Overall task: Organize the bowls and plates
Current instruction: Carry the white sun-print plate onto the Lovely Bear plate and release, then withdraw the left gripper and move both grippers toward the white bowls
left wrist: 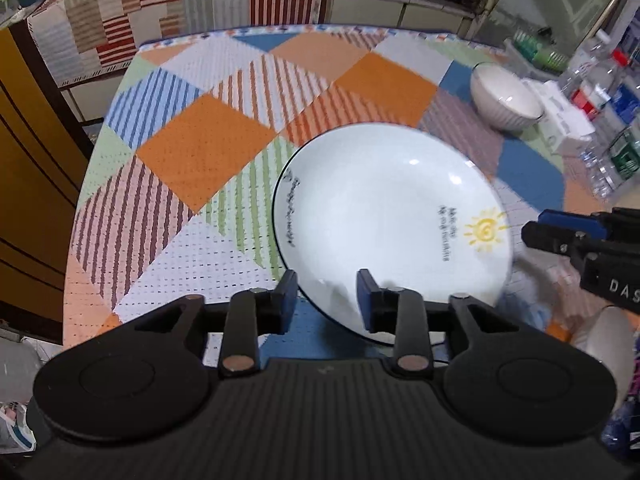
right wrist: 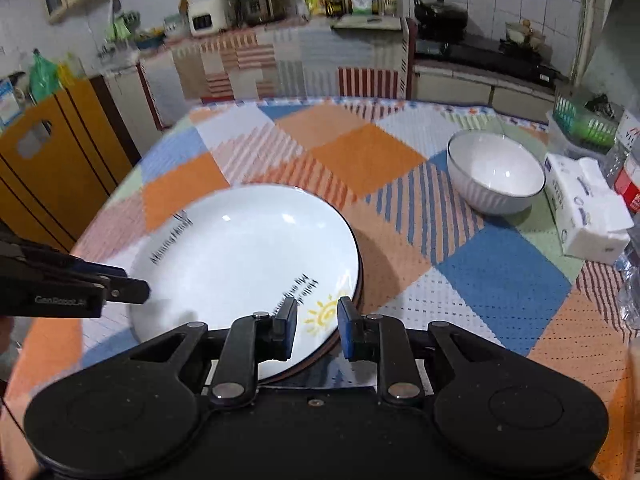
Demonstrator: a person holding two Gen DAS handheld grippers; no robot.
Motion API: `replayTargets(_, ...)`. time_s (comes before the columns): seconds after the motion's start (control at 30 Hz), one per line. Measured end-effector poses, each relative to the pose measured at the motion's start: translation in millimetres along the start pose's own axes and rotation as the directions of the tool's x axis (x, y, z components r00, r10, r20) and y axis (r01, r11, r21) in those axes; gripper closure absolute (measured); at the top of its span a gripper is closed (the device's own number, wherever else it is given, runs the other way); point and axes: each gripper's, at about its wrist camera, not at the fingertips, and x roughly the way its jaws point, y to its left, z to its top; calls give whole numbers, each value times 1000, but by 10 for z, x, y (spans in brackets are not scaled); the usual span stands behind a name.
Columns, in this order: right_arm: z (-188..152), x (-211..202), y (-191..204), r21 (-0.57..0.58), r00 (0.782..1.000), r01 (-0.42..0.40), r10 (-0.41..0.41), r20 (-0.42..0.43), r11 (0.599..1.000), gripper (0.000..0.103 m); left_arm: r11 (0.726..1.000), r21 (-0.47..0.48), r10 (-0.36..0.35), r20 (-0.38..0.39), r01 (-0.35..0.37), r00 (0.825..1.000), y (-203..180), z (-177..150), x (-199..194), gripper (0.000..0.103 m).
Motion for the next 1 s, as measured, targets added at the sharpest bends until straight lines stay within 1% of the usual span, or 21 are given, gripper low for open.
replayTargets(0.1, -1, -201, 35, -28, 1000, -17, 17, 14, 999, 76, 999, 27, 21, 21, -22, 1000, -100, -12, -204, 56)
replayTargets(0.13, -2, -265, 46, -37, 1000, -19, 20, 18, 999, 73, 999, 36, 27, 20, -27, 999, -134, -20, -254, 54)
replayTargets(0.2, -10, -413, 72, -53, 999, -26, 28, 31, 998, 69, 998, 52, 39, 19, -40, 999, -202, -43, -357, 46)
replayTargets(0.23, -16, -478, 78, -61, 999, -30, 32, 34, 998, 67, 997, 59, 46, 18, -47, 999, -234, -54, -401, 44)
replayTargets(0.3, -27, -596, 78, -74, 999, -32, 35, 36, 997, 64, 995, 79, 57, 15, -58, 998, -313, -76, -495, 35)
replayTargets(0.37, -42, -723, 63, -80, 998, -37, 40, 40, 996, 61, 993, 100, 61, 22, -63, 998, -389, -87, -594, 29)
replayTargets(0.47, -55, -907, 43, -89, 998, -43, 47, 50, 995, 55, 989, 131, 66, 42, -71, 997, -518, -90, -765, 24)
replayTargets(0.5, -63, -965, 40, -96, 997, -45, 51, 54, 994, 50, 988, 138, 69, 46, -74, 997, -571, -95, -824, 22)
replayTargets(0.6, -104, -1174, 32, -121, 996, -62, 69, 57, 991, 42, 986, 155, 56, 52, -63, 997, -703, -97, -999, 17)
replayTargets(0.7, -174, -1348, 0, -131, 995, -90, 95, 33, 987, 31, 986, 163, 35, 58, -44, 998, -838, -129, -1144, 16)
replayTargets(0.77, -248, -1426, -28, -137, 995, -93, 97, 20, 986, 29, 986, 162, 15, 48, -23, 999, -912, -148, -1204, 16)
replayTargets(0.8, -291, -1459, -54, -139, 996, -91, 93, 10, 986, 26, 987, 162, 4, 41, -10, 999, -954, -164, -1221, 16)
replayTargets(0.83, -343, -1482, -83, -139, 996, -87, 87, -4, 987, 17, 987, 161, -3, 33, -2, 999, -993, -178, -1232, 16)
replayTargets(0.9, -453, -1522, -137, -145, 997, -71, 69, -18, 987, 6, 987, 161, -11, 17, 8, 1000, -1076, -218, -1233, 16)
replayTargets(1.0, -640, -1566, -242, -160, 998, -56, 51, -35, 986, 6, 987, 162, -13, 5, 12, 1000, -1214, -297, -1200, 16)
